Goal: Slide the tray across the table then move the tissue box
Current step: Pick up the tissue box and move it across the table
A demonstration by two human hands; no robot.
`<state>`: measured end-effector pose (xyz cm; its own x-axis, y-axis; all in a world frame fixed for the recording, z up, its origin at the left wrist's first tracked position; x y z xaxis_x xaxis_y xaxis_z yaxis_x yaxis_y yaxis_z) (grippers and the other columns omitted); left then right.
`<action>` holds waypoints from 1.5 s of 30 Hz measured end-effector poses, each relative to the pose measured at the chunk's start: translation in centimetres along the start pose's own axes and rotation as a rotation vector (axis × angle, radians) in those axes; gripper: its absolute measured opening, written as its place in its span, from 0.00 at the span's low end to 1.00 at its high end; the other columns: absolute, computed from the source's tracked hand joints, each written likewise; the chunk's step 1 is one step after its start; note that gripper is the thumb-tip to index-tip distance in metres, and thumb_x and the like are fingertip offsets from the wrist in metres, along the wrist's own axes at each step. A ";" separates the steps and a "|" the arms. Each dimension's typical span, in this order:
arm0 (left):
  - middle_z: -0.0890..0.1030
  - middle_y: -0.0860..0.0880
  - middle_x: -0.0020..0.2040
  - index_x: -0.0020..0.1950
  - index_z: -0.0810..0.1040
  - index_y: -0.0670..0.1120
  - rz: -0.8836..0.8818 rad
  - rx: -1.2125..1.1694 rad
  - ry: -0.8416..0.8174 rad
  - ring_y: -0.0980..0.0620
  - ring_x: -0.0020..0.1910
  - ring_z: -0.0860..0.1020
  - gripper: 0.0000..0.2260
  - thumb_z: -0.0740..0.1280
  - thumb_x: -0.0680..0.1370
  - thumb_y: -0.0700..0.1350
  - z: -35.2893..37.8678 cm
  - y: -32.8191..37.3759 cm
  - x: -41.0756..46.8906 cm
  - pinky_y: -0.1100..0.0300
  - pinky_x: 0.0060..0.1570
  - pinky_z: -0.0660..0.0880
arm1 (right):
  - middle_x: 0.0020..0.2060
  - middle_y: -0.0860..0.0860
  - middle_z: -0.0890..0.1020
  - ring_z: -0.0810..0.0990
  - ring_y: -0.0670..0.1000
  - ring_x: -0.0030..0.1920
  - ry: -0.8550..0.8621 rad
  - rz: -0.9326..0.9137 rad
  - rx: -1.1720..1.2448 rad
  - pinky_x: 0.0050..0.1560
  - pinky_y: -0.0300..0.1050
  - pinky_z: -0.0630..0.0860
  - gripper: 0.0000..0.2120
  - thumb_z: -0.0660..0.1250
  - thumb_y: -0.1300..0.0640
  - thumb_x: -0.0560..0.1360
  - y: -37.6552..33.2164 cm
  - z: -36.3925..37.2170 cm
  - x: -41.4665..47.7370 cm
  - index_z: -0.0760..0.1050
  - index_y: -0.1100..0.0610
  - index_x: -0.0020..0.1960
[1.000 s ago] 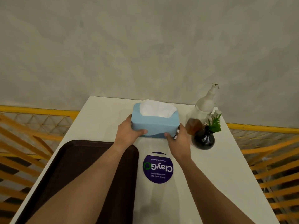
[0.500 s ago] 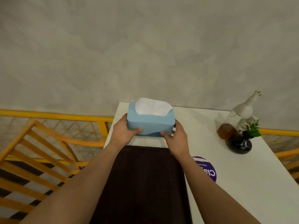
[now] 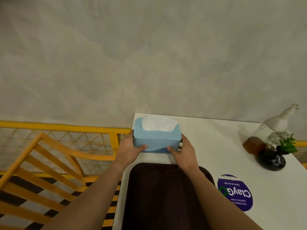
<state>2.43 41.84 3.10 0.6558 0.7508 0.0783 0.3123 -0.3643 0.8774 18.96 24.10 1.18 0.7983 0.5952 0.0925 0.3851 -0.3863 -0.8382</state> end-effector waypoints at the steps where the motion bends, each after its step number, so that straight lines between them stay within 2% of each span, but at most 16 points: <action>1: 0.76 0.52 0.60 0.71 0.71 0.49 0.000 0.002 -0.002 0.54 0.56 0.73 0.30 0.77 0.72 0.48 0.1 -0.5 0.3 0.64 0.48 0.71 | 0.66 0.47 0.78 0.78 0.53 0.64 -0.007 0.008 0.000 0.65 0.55 0.77 0.32 0.75 0.47 0.74 0.3 0.4 0.3 0.66 0.48 0.74; 4: 0.76 0.55 0.60 0.73 0.70 0.50 -0.002 -0.009 -0.005 0.55 0.57 0.74 0.33 0.78 0.71 0.49 0.3 -1.6 1.1 0.68 0.46 0.70 | 0.67 0.47 0.77 0.78 0.53 0.65 -0.018 0.019 0.010 0.66 0.57 0.77 0.34 0.75 0.47 0.74 1.0 1.3 1.1 0.64 0.47 0.75; 8: 0.74 0.57 0.62 0.76 0.64 0.53 -0.021 -0.017 -0.043 0.56 0.60 0.71 0.41 0.81 0.67 0.48 0.5 -2.7 2.3 0.60 0.55 0.72 | 0.66 0.48 0.77 0.78 0.53 0.63 -0.022 0.006 -0.005 0.64 0.56 0.77 0.35 0.75 0.44 0.73 1.3 1.8 2.5 0.64 0.47 0.76; 11: 0.76 0.56 0.60 0.79 0.58 0.54 -0.056 0.001 -0.080 0.51 0.62 0.75 0.46 0.81 0.67 0.44 0.8 -3.2 3.6 0.59 0.52 0.72 | 0.65 0.48 0.78 0.78 0.52 0.61 -0.059 0.000 -0.021 0.61 0.52 0.78 0.35 0.75 0.42 0.73 1.5 2.0 4.1 0.65 0.48 0.75; 15: 0.80 0.47 0.64 0.80 0.55 0.53 -0.055 0.091 -0.054 0.43 0.62 0.78 0.44 0.78 0.71 0.42 1.2 -3.4 6.1 0.55 0.52 0.75 | 0.57 0.40 0.77 0.77 0.46 0.55 -0.115 -0.023 -0.046 0.49 0.33 0.72 0.31 0.75 0.41 0.73 1.4 2.4 6.5 0.67 0.47 0.72; 16: 0.81 0.46 0.63 0.80 0.55 0.52 -0.059 0.109 -0.046 0.42 0.62 0.79 0.44 0.77 0.71 0.42 1.3 -3.6 6.8 0.53 0.53 0.76 | 0.55 0.39 0.76 0.76 0.45 0.53 -0.120 -0.032 -0.056 0.47 0.32 0.70 0.32 0.76 0.42 0.73 1.4 2.5 7.2 0.68 0.47 0.72; 19: 0.81 0.43 0.63 0.79 0.56 0.50 -0.085 0.126 -0.041 0.40 0.62 0.79 0.41 0.76 0.73 0.42 1.6 -4.1 8.6 0.51 0.55 0.76 | 0.55 0.40 0.76 0.74 0.45 0.52 -0.136 -0.053 -0.099 0.48 0.37 0.70 0.31 0.76 0.46 0.74 1.6 2.8 9.1 0.68 0.49 0.72; 22: 0.81 0.43 0.63 0.78 0.61 0.47 -0.096 0.151 -0.033 0.40 0.61 0.79 0.38 0.76 0.73 0.44 1.7 -4.5 10.3 0.49 0.54 0.77 | 0.52 0.41 0.77 0.74 0.43 0.47 -0.162 -0.056 -0.179 0.41 0.27 0.66 0.26 0.75 0.48 0.75 2.1 3.2 10.9 0.71 0.51 0.69; 24: 0.81 0.43 0.62 0.76 0.64 0.46 -0.094 0.168 -0.035 0.40 0.60 0.79 0.35 0.76 0.73 0.45 1.7 -4.7 11.3 0.49 0.54 0.77 | 0.49 0.42 0.77 0.74 0.41 0.42 -0.163 -0.056 -0.217 0.35 0.26 0.68 0.24 0.74 0.49 0.76 2.4 3.4 12.0 0.72 0.53 0.67; 25: 0.81 0.43 0.62 0.76 0.65 0.45 -0.093 0.169 -0.037 0.41 0.59 0.80 0.35 0.76 0.73 0.46 1.7 -4.8 11.7 0.50 0.53 0.78 | 0.48 0.43 0.78 0.75 0.41 0.42 -0.158 -0.061 -0.229 0.34 0.26 0.69 0.24 0.74 0.49 0.76 2.5 3.5 12.5 0.72 0.54 0.67; 27: 0.82 0.43 0.60 0.75 0.65 0.45 -0.089 0.163 -0.033 0.41 0.58 0.80 0.34 0.76 0.73 0.46 1.8 -5.0 12.4 0.52 0.51 0.77 | 0.51 0.48 0.82 0.78 0.48 0.45 -0.152 -0.076 -0.250 0.37 0.29 0.68 0.24 0.73 0.49 0.76 2.7 3.6 13.4 0.72 0.56 0.68; 30: 0.83 0.43 0.58 0.75 0.66 0.45 -0.088 0.158 -0.015 0.40 0.56 0.81 0.34 0.77 0.72 0.46 1.9 -5.1 13.1 0.52 0.50 0.77 | 0.56 0.54 0.83 0.78 0.58 0.55 -0.169 -0.067 -0.262 0.48 0.48 0.75 0.25 0.71 0.48 0.77 2.9 4.0 14.5 0.70 0.56 0.69; 32: 0.83 0.42 0.57 0.74 0.66 0.44 -0.087 0.154 -0.005 0.39 0.55 0.81 0.33 0.77 0.72 0.46 2.0 -5.2 13.5 0.52 0.48 0.76 | 0.58 0.55 0.82 0.76 0.61 0.60 -0.187 -0.037 -0.270 0.54 0.53 0.76 0.25 0.70 0.47 0.78 3.0 4.1 15.0 0.69 0.56 0.70; 37: 0.82 0.40 0.60 0.76 0.61 0.41 -0.100 0.168 -0.001 0.36 0.58 0.80 0.37 0.76 0.73 0.46 2.2 -5.2 14.1 0.47 0.52 0.77 | 0.59 0.57 0.80 0.74 0.60 0.63 -0.196 -0.010 -0.292 0.58 0.57 0.75 0.26 0.69 0.45 0.79 3.0 4.3 15.8 0.67 0.56 0.71; 41: 0.80 0.38 0.63 0.79 0.57 0.39 -0.119 0.156 -0.008 0.36 0.62 0.78 0.41 0.76 0.74 0.46 2.1 -5.3 14.7 0.47 0.56 0.76 | 0.61 0.56 0.79 0.72 0.61 0.64 -0.190 -0.022 -0.330 0.58 0.56 0.73 0.27 0.68 0.43 0.79 3.0 4.5 16.0 0.66 0.55 0.72; 45: 0.80 0.39 0.64 0.78 0.58 0.39 -0.118 0.156 -0.012 0.36 0.62 0.78 0.39 0.75 0.74 0.46 2.2 -5.4 14.6 0.49 0.54 0.76 | 0.62 0.56 0.79 0.72 0.61 0.64 -0.188 -0.019 -0.334 0.59 0.58 0.73 0.27 0.67 0.42 0.79 3.2 4.5 15.9 0.66 0.54 0.72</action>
<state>11.83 53.56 -1.50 0.6166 0.7868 -0.0270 0.4896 -0.3564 0.7958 30.83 35.49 -2.40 0.7027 0.7112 -0.0203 0.5532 -0.5640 -0.6131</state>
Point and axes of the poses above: each hand's wrist, its own x-axis towards the middle knuckle, its own z-axis out of the palm, y = z × x, the point moved 4 cm from there along x, towards the middle knuckle
